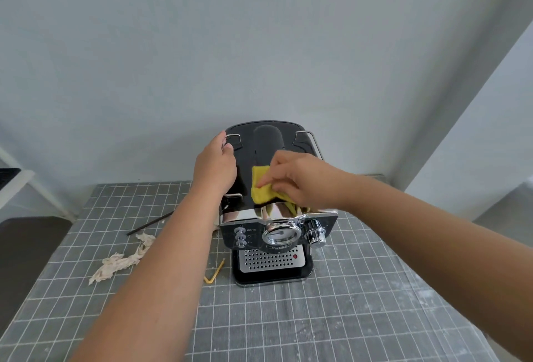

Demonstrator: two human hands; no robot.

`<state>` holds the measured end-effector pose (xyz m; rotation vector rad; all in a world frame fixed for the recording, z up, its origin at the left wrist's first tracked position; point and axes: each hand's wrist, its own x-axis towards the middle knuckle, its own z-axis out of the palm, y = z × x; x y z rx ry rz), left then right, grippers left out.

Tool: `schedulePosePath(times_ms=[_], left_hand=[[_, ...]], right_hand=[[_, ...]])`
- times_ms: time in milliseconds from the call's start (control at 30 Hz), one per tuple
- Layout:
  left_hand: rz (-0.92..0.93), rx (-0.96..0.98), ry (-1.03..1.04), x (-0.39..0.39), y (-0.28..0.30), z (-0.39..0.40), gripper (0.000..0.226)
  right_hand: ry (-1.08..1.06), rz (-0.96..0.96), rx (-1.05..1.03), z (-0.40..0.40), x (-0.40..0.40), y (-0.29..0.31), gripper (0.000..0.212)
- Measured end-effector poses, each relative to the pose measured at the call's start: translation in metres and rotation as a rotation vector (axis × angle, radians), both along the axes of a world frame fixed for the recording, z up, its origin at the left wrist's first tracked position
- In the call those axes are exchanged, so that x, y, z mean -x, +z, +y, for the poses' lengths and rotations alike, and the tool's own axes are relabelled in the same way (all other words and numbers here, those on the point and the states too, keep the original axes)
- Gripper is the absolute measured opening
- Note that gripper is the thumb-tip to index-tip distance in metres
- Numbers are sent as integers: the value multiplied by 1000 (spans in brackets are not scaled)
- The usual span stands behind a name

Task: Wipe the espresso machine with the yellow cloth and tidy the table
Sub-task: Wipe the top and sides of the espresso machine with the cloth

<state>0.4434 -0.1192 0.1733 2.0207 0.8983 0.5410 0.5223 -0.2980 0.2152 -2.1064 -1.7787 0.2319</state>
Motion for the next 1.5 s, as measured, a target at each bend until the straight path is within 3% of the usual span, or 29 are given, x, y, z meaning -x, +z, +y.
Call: schedulePosePath(times_ms=[133,200,333,567,733,933,1200,1400,1500], left_hand=[[-7,0,17,0,-1,-1,41],[-13,-14,9,2,0,-2,33],[16,-39,12,1,1,-1,45],[-7,-4,1,0,-1,0,46],[-22,-4,13,2,-1,-2,43],[-46,37,-14,-1,-3,0,36],[62,119,-223,3,-2,17,52],[-18,120,-173,3,-12,18,49],[-57,75,-117,4,-12,16,47]], right_hand=[[-136,-106,15,39,-14,-10,31],[-93,-118,66,44,-10,-5,32],[55,-101,94,19,17,5,31],[4,-94,11,-35,23,4,28],[-177,-318,-63,-62,3,-13,38],[-133,-259,-310,-13,37,-31,34],[28,-380,-243,3,52,-38,35],[-262,-286,-126,38,5,-19,32],[-263,-250,-16,63,13,-16,34]])
